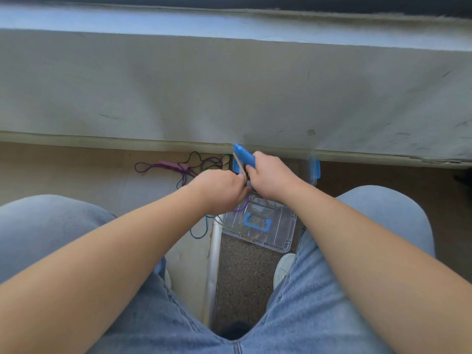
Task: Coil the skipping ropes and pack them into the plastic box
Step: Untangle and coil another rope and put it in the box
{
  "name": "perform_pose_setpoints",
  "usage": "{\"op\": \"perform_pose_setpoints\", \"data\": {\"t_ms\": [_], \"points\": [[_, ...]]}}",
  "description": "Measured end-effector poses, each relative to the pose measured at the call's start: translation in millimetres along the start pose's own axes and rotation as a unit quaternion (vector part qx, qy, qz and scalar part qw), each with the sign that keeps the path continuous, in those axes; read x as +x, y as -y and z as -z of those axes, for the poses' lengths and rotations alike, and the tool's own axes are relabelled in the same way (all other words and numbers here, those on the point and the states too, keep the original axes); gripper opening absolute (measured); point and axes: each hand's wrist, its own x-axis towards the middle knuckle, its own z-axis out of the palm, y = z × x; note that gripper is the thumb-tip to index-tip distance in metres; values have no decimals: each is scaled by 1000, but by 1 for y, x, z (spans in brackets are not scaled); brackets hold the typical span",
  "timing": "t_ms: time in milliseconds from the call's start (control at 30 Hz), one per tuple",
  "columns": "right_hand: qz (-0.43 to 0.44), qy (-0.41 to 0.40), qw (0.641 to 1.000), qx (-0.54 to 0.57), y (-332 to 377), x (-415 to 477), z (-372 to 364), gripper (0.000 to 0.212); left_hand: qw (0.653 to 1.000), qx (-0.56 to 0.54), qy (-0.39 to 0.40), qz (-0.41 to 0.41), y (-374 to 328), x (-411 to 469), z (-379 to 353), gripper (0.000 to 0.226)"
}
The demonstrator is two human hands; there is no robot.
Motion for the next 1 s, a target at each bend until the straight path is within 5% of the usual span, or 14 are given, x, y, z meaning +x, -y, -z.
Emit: {"op": "perform_pose_setpoints", "data": {"t_ms": [200,300,467,567,667,733,833,933,1000], "points": [[112,92,959,-243,1,-12,-13,5,993,107,12,-58,18,-4,24,38],[165,171,926,-292,6,-19,-16,9,997,26,-29,-73,23,-1,28,30],[260,107,940,-192,13,-25,-14,13,975,-217,-21,40,54,1,22,33],[247,57,962,-99,11,-25,-10,5,916,-384,21,114,66,0,13,40],[253,-11,966,-55,8,-23,-14,21,781,-603,36,156,65,0,7,38],[236,-66,969,1,9,-22,-14,24,734,-656,41,168,64,0,4,35],[180,-128,972,86,10,-19,-9,27,771,-612,7,179,53,1,1,43],[133,-137,978,79,9,-16,-7,46,907,-395,-46,140,28,1,1,45],[107,-132,984,45,8,-14,-9,54,954,-280,-44,94,11,1,-1,41]]}}
